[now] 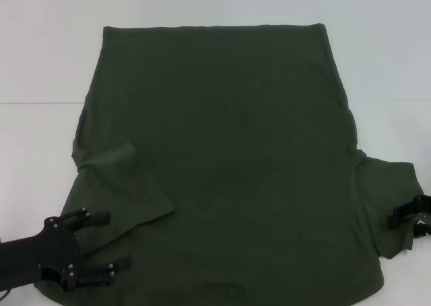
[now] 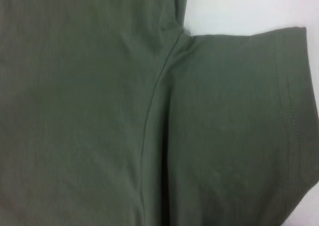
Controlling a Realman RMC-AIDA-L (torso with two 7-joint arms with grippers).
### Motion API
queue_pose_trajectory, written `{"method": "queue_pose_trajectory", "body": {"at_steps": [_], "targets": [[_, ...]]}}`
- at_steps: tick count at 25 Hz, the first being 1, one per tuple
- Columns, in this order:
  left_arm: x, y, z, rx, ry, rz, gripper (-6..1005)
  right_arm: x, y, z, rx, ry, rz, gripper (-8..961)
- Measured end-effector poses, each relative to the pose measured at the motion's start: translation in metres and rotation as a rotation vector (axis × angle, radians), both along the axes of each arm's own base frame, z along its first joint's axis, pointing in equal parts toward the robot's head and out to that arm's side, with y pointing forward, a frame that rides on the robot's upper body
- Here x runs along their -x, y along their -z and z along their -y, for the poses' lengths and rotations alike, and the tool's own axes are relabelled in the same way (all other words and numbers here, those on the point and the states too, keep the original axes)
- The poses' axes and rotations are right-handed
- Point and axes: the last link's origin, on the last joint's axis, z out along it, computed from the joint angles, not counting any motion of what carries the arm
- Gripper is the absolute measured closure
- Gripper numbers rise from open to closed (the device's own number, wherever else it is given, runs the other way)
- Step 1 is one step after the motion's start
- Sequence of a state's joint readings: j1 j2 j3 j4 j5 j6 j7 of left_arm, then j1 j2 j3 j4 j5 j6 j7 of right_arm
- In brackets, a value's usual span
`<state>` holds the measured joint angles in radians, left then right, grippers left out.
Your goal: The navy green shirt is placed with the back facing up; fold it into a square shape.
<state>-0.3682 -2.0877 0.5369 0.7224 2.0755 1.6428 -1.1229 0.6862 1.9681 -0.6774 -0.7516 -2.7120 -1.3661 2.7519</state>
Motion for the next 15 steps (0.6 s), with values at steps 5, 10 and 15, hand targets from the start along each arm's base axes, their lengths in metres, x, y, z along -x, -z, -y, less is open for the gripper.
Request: {"method": "queue_pose_trajectory", "body": {"at_steps": [5,10,15], "targets": [[0.0,0.0,0.0,0.0,0.0,0.0,63,0.0016,0.0008,-0.0011,0.001,-0.003,-0.002,368],[0.0,0.0,0.0,0.0,0.0,0.0,63,0.0025,0.0015,-0.0018,0.001,-0.004,-0.004,369],[0.0002,0.0,0.0003,0.0,-0.001,0.0,63,0.0024,0.0023,-0.0022,0.001,-0.005,-0.002,369]]}}
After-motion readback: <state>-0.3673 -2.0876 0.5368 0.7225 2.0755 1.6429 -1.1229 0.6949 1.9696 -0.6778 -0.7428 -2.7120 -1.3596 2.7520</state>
